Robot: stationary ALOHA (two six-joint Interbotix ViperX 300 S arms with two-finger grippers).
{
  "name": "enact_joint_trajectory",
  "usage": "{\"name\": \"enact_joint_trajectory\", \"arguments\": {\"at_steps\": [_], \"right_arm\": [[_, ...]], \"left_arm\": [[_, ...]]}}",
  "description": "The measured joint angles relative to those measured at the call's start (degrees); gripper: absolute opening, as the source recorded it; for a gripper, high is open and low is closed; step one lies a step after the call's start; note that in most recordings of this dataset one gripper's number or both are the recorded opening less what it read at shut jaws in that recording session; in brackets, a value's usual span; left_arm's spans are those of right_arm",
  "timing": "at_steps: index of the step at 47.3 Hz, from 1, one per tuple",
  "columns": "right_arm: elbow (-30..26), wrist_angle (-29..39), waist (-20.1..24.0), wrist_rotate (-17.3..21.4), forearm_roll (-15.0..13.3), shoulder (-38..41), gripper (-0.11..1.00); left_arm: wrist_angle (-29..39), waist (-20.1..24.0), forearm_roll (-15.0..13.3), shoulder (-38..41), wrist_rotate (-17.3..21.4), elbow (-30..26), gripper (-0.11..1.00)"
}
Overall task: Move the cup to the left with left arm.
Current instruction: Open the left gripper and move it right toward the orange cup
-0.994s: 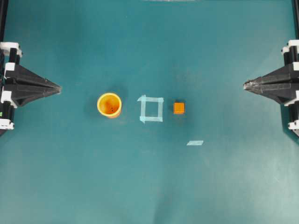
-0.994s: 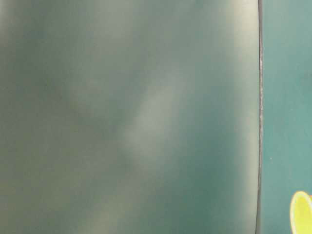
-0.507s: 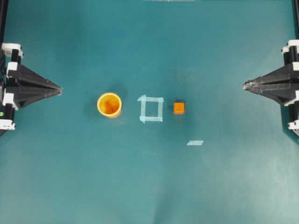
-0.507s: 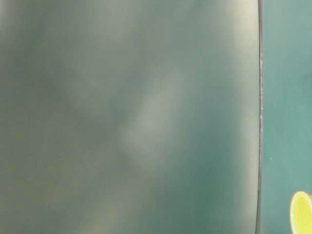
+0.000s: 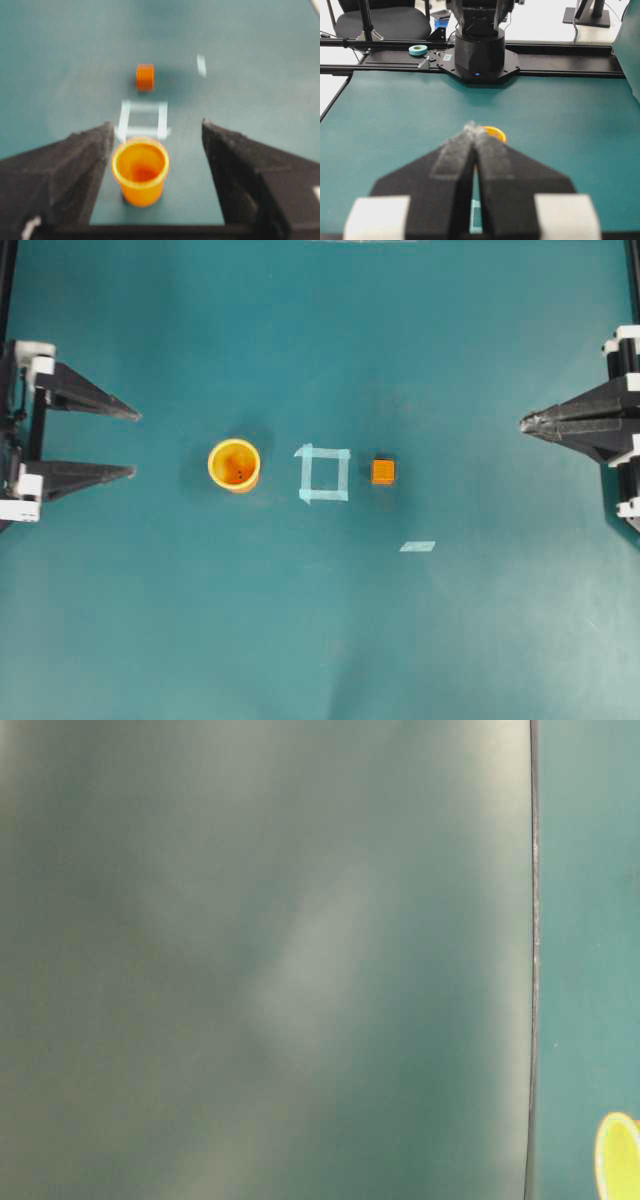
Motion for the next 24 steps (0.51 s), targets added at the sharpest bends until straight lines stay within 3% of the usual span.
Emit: {"name": "enact_joint_trajectory", "arguments": {"at_steps": [13, 24], "right_arm": [[-0.09, 0.0, 0.0, 0.35, -0.09, 0.0, 0.0], [-0.26, 0.09, 0.0, 0.35, -0.09, 0.0, 0.0]], "left_arm": [[0.7, 0.09, 0.44, 11.6, 0.79, 0.0, 0.75], [-6.15, 0.88, 0.53, 23.38, 0.79, 0.0, 0.81]]}}
